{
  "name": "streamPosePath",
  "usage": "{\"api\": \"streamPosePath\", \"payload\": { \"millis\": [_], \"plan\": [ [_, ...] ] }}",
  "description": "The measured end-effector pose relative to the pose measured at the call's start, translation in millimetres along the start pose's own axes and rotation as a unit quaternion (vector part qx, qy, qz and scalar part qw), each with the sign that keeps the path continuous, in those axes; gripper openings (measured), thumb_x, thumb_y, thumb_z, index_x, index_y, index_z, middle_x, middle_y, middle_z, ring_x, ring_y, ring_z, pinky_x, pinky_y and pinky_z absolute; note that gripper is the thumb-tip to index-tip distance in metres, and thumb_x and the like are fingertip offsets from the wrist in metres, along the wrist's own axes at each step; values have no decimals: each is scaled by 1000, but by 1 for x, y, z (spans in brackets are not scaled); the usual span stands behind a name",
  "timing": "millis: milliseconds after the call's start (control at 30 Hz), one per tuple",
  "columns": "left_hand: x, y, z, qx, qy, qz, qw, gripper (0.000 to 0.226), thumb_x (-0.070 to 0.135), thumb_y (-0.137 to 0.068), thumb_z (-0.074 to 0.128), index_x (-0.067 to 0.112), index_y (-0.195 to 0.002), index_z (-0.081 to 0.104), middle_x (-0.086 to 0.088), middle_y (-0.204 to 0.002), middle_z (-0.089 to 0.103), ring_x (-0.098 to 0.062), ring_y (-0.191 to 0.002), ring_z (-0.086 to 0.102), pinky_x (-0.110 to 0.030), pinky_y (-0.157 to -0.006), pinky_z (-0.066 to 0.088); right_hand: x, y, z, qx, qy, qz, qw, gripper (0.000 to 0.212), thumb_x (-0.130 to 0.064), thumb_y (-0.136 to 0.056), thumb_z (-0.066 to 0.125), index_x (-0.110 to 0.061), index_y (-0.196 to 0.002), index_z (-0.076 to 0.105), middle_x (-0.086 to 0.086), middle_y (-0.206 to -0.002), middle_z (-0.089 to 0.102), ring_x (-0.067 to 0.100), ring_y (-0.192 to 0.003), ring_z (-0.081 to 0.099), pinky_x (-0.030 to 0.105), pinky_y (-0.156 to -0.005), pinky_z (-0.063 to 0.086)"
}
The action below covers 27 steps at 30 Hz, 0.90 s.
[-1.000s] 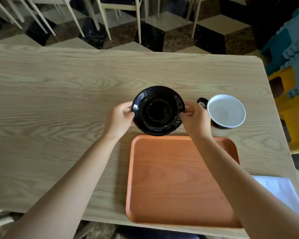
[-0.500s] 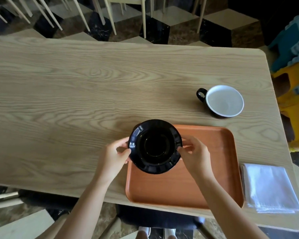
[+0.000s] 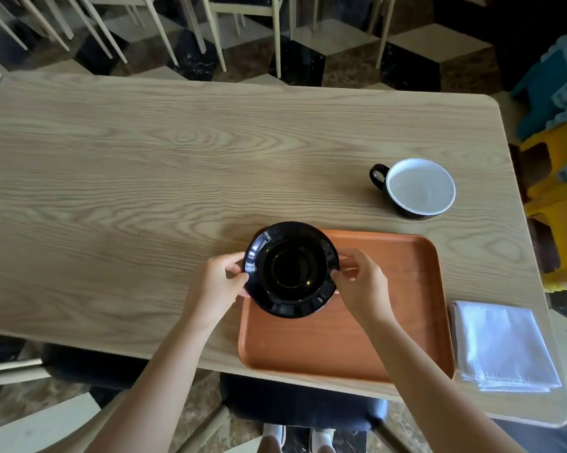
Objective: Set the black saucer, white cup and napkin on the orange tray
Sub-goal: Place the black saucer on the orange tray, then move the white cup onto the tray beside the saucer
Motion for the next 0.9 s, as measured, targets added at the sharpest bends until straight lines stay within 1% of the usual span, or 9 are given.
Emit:
{"api": "streamPosePath", "payload": {
  "millis": [133, 233, 333, 400, 500, 567, 700, 800, 900],
  "plan": [
    [4, 3, -2, -14, -57, -2, 998, 36, 11, -85, 61, 22, -119, 60, 11, -84, 64, -12, -49, 68, -30, -59, 50, -5, -2, -4, -45, 46, -21, 998, 32, -5, -76, 67, -19, -104, 63, -10, -74, 62, 10, -66, 59, 2, -55, 38],
    [21, 5, -11, 29, -192, 11, 981, 33, 29, -84, 62, 21, -116, 61, 10, -87, 68, -15, -67, 67, -32, -69, 50, -16, -4, -15, -65, 117, -67, 989, 32, -15, -79, 67, -16, -110, 61, 4, -90, 66, 15, -67, 57, 22, -64, 40],
    [60, 10, -7, 63, -216, 87, 970, 26, 32, -82, 61, 24, -107, 64, 10, -89, 68, -19, -82, 64, -33, -69, 50, -29, -2, -36, -49, 182, -115, 975, 26, -21, -82, 64, -17, -107, 63, 4, -99, 65, 15, -70, 57, 29, -67, 46],
    [93, 13, 10, 53, -208, 180, 960, 30, 28, -83, 63, 19, -112, 63, 4, -98, 68, -21, -88, 64, -37, -74, 52, -39, -3, -59, 4, 223, -153, 963, 24, -23, -81, 65, -17, -104, 64, 4, -101, 65, 22, -84, 59, 32, -68, 47],
    [144, 13, 44, 47, -224, 334, 914, 40, 25, -77, 72, 13, -113, 63, -5, -111, 66, -27, -95, 63, -37, -80, 53, -45, -18, -104, 88, 300, -206, 927, 39, -23, -74, 72, -12, -110, 62, 12, -119, 59, 34, -110, 51, 42, -81, 49],
    [171, 2, 69, 39, -258, 408, 875, 52, 28, -73, 75, 12, -120, 59, -10, -124, 59, -31, -108, 57, -42, -90, 47, -36, -38, -130, 92, 342, -182, 917, 54, -27, -71, 74, -13, -119, 56, 16, -134, 46, 35, -123, 38, 47, -94, 42],
    [197, -43, 118, -40, -370, 414, 831, 78, 44, -75, 70, 22, -140, 34, -11, -152, 24, -25, -140, 19, -45, -108, 26, -4, -75, -150, 15, 376, -94, 922, 76, -40, -72, 72, -22, -136, 35, 16, -151, 20, 32, -136, 16, 49, -105, 31],
    [201, -69, 143, -81, -438, 392, 805, 81, 49, -73, 68, 28, -141, 31, -10, -156, 13, -24, -142, 10, -47, -110, 19, 8, -92, -144, -38, 367, -83, 926, 77, -41, -71, 73, -22, -135, 35, 11, -151, 19, 32, -133, 28, 48, -99, 39],
    [205, -81, 155, -81, -442, 406, 795, 65, 48, -74, 68, 24, -130, 47, -13, -152, 23, -26, -139, 19, -47, -107, 22, 10, -101, -144, -16, 344, -111, 932, 67, -40, -68, 75, -18, -125, 49, 8, -141, 36, 31, -115, 48, 43, -86, 50]
  ]
}}
Point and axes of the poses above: each hand's wrist, its own y-axis away from the middle knuckle, its own z-axis out of the palm, x = y × z, the point moved 5 cm from there along -y, towards the middle knuckle
